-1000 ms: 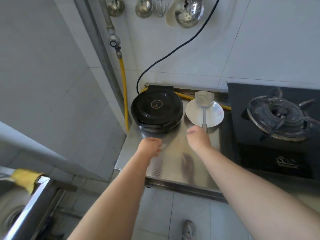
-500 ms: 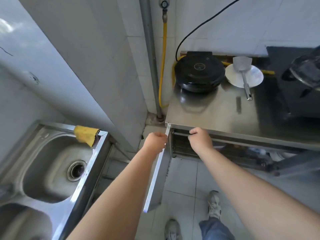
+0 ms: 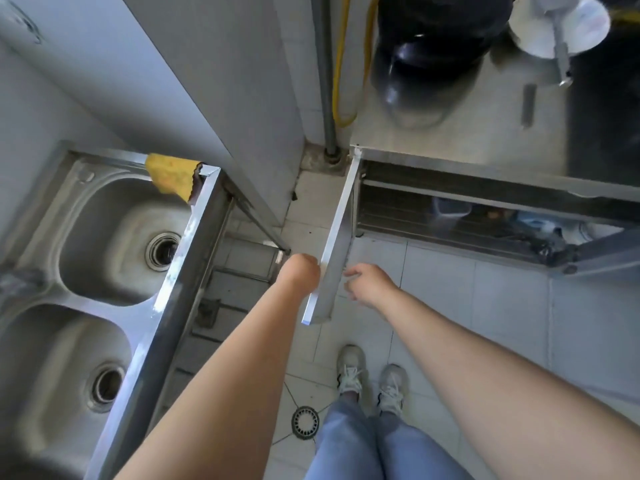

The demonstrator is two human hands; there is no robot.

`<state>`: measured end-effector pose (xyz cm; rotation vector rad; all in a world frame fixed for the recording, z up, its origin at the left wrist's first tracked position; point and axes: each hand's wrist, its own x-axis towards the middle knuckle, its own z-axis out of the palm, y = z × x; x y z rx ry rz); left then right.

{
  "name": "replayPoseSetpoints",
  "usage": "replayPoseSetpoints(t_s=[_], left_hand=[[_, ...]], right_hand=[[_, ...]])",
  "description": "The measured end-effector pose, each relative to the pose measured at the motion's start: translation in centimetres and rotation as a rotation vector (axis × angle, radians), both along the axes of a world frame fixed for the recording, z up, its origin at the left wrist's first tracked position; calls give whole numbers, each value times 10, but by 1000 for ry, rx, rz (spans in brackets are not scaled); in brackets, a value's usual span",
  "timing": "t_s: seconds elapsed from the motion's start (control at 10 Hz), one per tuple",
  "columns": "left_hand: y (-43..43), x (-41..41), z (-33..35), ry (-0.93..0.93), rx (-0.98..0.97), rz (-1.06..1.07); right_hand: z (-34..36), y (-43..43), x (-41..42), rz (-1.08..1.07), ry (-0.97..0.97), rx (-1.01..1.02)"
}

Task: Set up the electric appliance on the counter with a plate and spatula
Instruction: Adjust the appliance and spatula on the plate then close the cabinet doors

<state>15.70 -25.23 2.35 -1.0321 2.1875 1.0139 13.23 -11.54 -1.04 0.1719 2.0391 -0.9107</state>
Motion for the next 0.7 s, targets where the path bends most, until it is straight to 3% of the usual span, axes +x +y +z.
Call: replayPoseSetpoints(t_s=[0.3, 0.5, 0.7], left_hand=[[10, -3, -20, -7, 143, 173], [27, -18, -22, -67, 54, -18], [66, -37, -22, -156, 142, -144]], right_hand=[[-19, 4, 33, 1, -91, -90], [-15, 36, 31, 3, -127, -85], [-4, 76, 30, 14, -275, -19]])
